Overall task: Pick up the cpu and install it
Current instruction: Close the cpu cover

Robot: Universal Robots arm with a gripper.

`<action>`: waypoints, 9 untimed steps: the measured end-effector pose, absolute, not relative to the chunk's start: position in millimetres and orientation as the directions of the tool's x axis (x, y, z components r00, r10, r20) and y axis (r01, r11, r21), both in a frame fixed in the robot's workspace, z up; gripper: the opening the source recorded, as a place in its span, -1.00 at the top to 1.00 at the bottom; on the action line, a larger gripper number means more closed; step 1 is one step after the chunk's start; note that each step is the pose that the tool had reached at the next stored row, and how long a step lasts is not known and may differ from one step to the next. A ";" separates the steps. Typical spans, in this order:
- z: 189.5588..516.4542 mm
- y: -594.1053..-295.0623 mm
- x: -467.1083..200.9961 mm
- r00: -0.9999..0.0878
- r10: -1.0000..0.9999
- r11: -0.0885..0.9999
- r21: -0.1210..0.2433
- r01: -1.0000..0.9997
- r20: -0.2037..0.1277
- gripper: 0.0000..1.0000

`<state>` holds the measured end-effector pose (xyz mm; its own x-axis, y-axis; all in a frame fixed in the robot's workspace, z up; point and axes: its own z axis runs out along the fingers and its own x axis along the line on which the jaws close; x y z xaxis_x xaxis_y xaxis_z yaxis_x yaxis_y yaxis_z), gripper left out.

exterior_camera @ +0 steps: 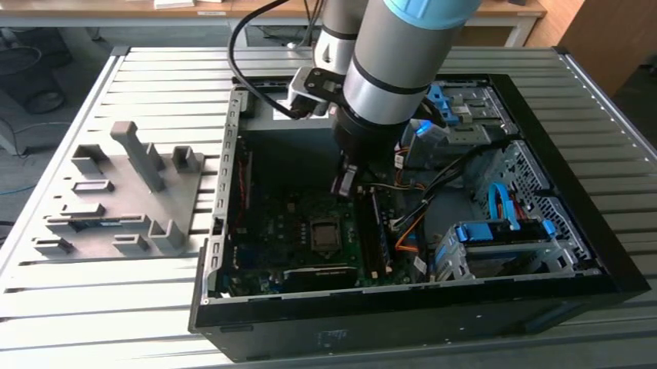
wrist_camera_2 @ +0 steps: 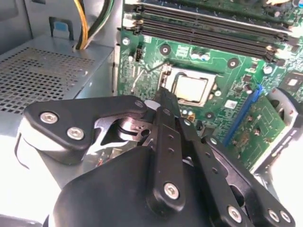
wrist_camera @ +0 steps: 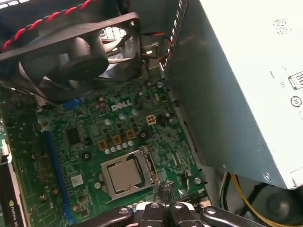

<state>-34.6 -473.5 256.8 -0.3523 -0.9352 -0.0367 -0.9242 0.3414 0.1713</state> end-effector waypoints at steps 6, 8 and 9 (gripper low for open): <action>256.5 -473.5 -34.6 -0.309 -0.950 0.299 0.171 -0.939 -0.036 0.80; 256.2 -473.5 -34.6 -0.309 -0.950 0.299 0.163 -0.940 -0.039 0.80; 256.2 -473.5 -34.8 -0.308 -0.950 0.299 0.146 -0.943 -0.044 0.80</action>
<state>-34.8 -473.5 256.2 -0.3081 -0.9503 -0.0443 -0.9430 0.2989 0.1464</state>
